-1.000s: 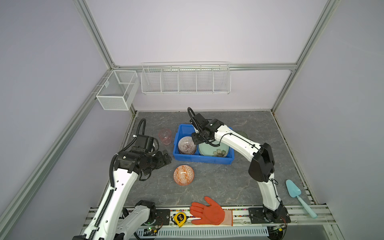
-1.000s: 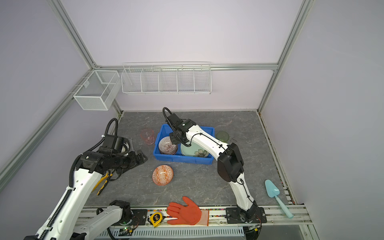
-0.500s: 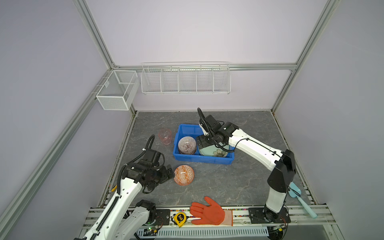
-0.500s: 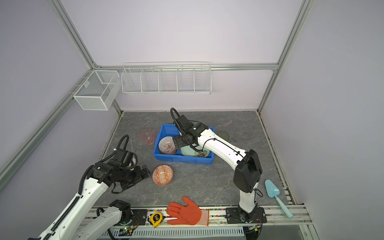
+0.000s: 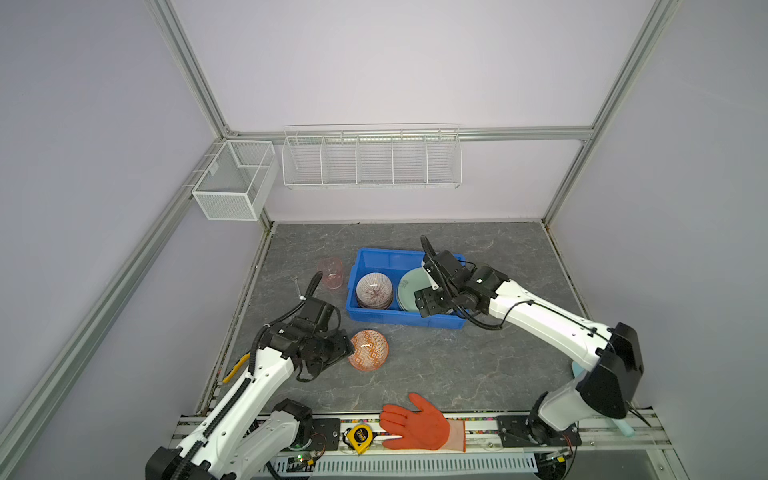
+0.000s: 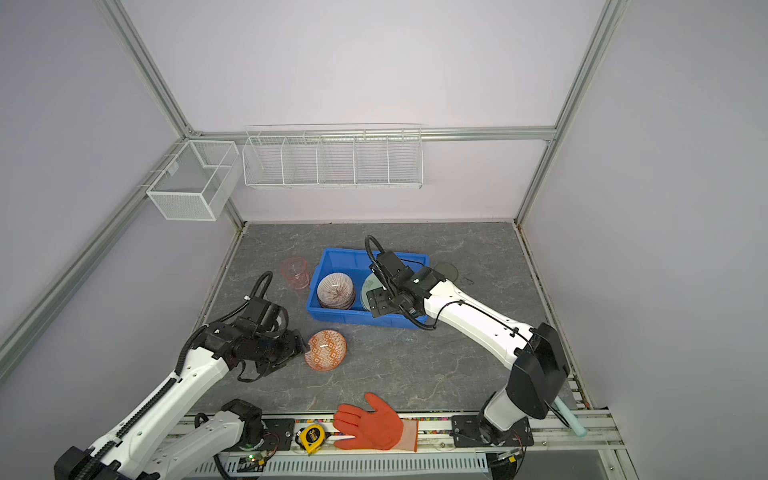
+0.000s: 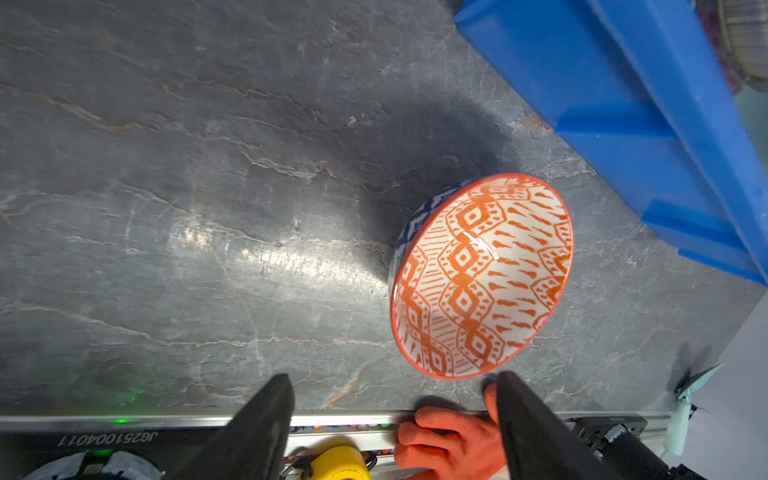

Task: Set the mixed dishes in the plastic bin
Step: 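Open the right gripper and lift it out while left reaches the orange bowl, then close the left gripper on the rim of the orange-patterned bowl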

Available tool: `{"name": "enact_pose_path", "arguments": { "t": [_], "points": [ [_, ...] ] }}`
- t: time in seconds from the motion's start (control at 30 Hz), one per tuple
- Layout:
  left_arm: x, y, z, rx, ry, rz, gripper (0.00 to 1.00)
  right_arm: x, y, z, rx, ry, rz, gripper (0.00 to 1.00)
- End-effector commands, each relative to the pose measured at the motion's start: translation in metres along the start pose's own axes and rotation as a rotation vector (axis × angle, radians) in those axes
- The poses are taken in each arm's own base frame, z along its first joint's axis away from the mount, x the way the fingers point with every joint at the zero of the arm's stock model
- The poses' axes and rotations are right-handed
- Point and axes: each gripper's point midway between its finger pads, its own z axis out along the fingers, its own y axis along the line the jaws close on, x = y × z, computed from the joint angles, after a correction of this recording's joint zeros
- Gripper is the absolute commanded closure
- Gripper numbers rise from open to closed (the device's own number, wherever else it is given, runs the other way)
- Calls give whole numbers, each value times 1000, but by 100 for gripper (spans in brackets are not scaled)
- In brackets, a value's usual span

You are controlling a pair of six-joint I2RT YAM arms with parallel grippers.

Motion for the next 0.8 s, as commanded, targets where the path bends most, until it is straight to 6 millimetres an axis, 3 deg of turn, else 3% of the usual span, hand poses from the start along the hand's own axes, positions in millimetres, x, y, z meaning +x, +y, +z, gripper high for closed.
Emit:
{"name": "enact_pose_path", "arguments": {
  "t": [0.0, 0.3, 0.77],
  "points": [
    [-2, -2, 5, -1, -8, 10, 30, -4, -3, -10, -19, -70, 45, 12],
    [3, -7, 22, -24, 22, 45, 45, 11, -17, -35, -46, -178, 74, 12],
    [5, -2, 46, -68, 54, 65, 63, 36, -33, -31, -2, -123, 106, 12]
  ]
}}
